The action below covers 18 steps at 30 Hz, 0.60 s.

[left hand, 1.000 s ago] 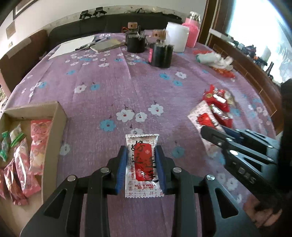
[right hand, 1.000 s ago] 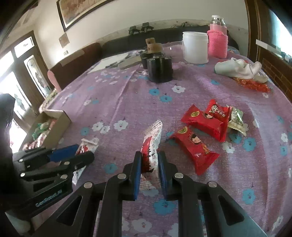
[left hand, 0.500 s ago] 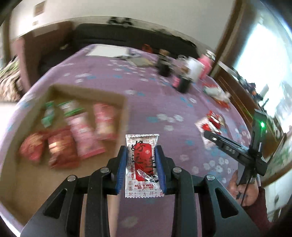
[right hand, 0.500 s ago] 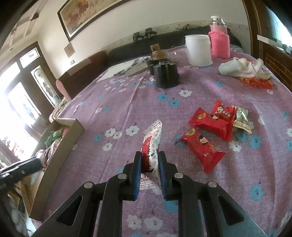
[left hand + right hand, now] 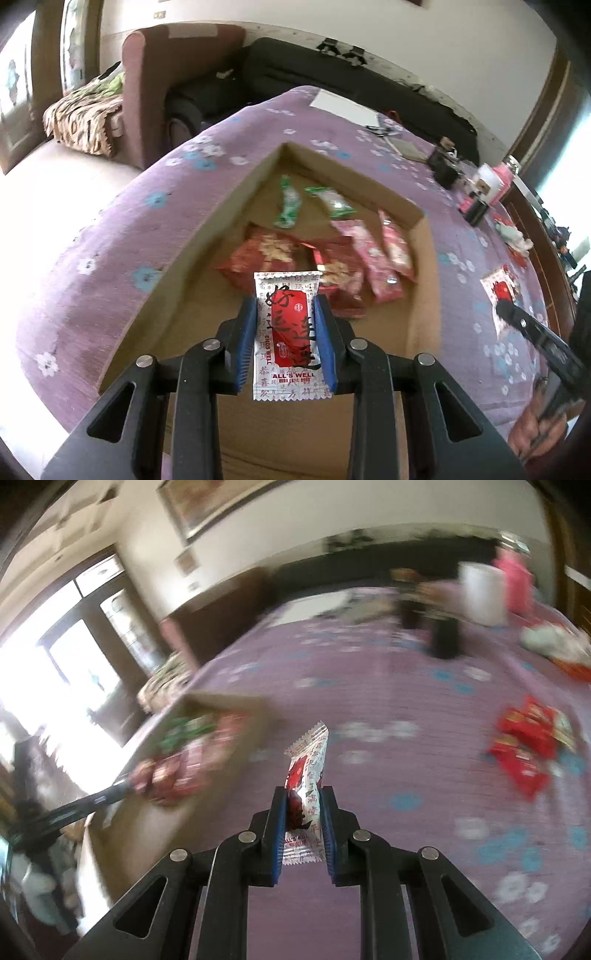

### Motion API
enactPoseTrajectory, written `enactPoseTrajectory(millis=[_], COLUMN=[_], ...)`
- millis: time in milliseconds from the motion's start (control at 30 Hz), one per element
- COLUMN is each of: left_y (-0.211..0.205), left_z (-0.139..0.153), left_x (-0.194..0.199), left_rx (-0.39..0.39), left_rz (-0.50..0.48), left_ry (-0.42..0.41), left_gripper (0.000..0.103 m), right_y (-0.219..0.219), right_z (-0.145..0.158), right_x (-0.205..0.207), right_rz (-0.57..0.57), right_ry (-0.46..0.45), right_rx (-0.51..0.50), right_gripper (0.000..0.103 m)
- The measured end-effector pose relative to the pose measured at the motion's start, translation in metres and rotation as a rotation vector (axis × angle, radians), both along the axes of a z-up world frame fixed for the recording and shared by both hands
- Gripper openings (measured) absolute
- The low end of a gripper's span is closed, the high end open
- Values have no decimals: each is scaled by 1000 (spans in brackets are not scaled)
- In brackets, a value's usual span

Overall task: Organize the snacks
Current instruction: 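Carry both white-and-red packets to the box and open both grippers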

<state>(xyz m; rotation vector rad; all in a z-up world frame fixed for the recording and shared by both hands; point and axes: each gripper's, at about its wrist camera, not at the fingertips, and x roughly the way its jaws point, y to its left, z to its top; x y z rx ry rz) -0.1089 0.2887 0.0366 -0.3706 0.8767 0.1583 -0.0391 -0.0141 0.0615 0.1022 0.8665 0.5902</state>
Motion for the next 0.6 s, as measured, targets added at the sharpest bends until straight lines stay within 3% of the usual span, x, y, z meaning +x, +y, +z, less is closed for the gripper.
enactPoseTrajectory(millis=[167,333,600], left_y=[17,29,37], left_z=[-14,-22,-13], left_x=[4,6,-4], left_rx=[7,14,-24], left_rz=[24,38,39], left_ry=[39,61,24], left_gripper=[28,29,32], right_y=[73,140,193], right_z=[5,-11,-35], right_x=[-21,-37,-48], right_rz=[161,276,347], right_ry=[11,48,81], right_rx=[-23,-61,-118], right_gripper=[18,17,18])
